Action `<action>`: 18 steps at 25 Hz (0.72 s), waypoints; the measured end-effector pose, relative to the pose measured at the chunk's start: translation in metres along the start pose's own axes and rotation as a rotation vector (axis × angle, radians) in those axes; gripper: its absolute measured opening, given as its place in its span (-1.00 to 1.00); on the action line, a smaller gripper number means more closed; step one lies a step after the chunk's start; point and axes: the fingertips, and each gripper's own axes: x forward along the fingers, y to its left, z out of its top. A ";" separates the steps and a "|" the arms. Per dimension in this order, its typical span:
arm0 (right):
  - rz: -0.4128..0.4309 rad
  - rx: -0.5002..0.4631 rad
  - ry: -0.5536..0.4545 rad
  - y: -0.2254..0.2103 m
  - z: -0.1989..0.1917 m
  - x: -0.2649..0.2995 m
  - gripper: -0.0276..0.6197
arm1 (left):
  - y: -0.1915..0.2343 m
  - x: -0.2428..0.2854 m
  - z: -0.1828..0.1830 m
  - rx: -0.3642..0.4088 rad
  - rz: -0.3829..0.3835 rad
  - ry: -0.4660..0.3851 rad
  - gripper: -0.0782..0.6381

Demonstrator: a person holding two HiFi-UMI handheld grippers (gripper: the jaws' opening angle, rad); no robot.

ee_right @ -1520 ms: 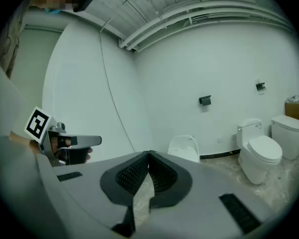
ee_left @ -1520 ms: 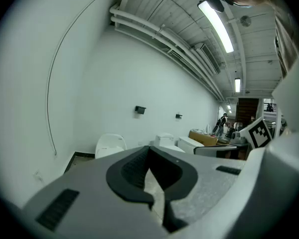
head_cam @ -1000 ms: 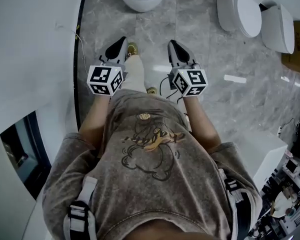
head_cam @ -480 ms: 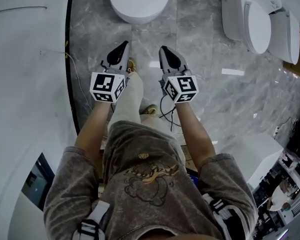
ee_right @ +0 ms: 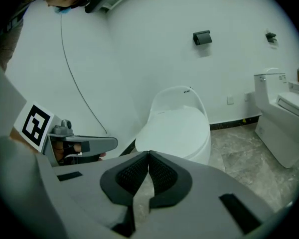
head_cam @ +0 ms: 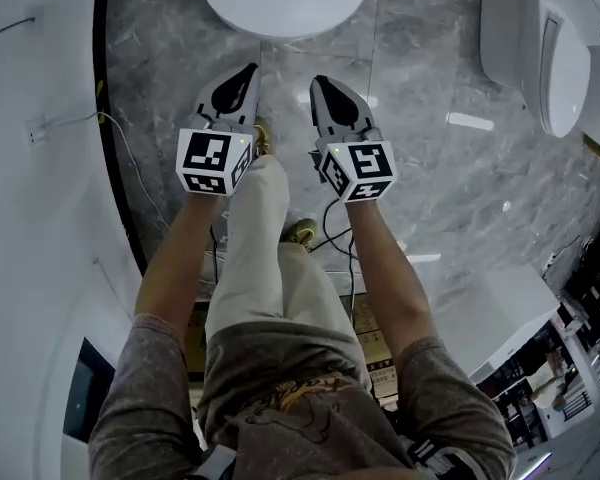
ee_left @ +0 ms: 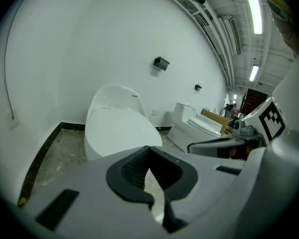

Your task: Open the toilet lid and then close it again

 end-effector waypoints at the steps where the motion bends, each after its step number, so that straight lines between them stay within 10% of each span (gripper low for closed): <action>1: 0.000 0.001 0.010 -0.005 -0.010 0.014 -0.83 | 0.008 0.012 -0.012 -0.007 0.003 0.010 -0.76; 18: 0.019 0.051 0.062 -0.042 -0.066 0.121 -0.83 | 0.057 0.106 -0.083 -0.043 0.018 0.068 -0.76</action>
